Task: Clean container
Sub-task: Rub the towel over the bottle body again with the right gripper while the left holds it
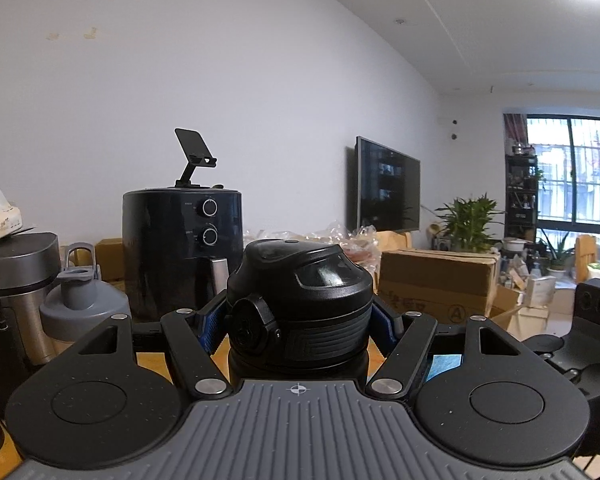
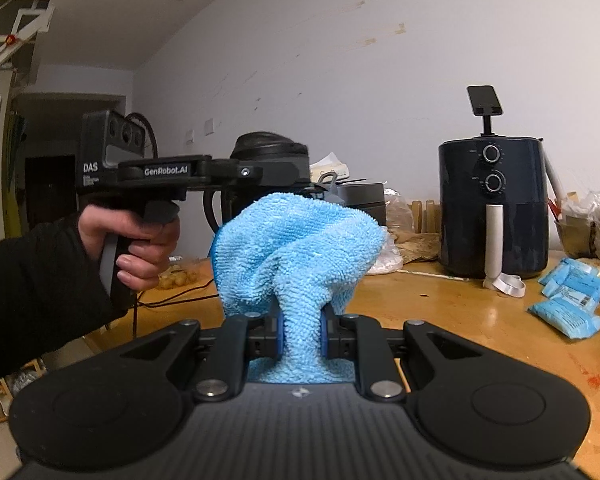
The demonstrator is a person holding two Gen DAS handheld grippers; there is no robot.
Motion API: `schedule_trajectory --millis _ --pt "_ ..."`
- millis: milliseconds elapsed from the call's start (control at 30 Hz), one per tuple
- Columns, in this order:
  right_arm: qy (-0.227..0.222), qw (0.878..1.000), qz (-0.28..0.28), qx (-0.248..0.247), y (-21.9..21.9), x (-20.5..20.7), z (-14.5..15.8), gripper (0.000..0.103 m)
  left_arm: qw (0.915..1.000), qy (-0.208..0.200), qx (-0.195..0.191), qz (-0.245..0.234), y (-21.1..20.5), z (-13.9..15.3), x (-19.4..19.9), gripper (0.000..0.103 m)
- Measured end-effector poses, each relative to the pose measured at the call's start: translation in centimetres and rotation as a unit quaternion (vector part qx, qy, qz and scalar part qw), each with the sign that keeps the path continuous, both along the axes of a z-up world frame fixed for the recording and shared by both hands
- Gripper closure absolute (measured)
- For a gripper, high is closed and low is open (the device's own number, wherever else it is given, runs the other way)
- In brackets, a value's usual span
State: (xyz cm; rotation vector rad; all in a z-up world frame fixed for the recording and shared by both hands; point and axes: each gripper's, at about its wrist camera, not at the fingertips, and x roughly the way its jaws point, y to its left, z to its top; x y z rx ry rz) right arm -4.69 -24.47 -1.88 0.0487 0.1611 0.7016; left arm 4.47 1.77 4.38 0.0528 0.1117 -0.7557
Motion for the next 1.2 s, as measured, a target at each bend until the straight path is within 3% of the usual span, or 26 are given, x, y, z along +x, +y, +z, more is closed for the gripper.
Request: schedule_trajectory --millis 567,1200 --pt "0.011 0.999 0.0 -0.03 4.1 3.4 -1.4 0.093 0.9997 0.016 -0.017 -0.008 0.5 -0.2 0.5 0.035" --pt "-0.062 0.998 -0.03 -0.007 4.8 1.7 1.8 0.093 0.9999 0.015 -0.001 -0.001 0.2 -0.1 0.5 0.035"
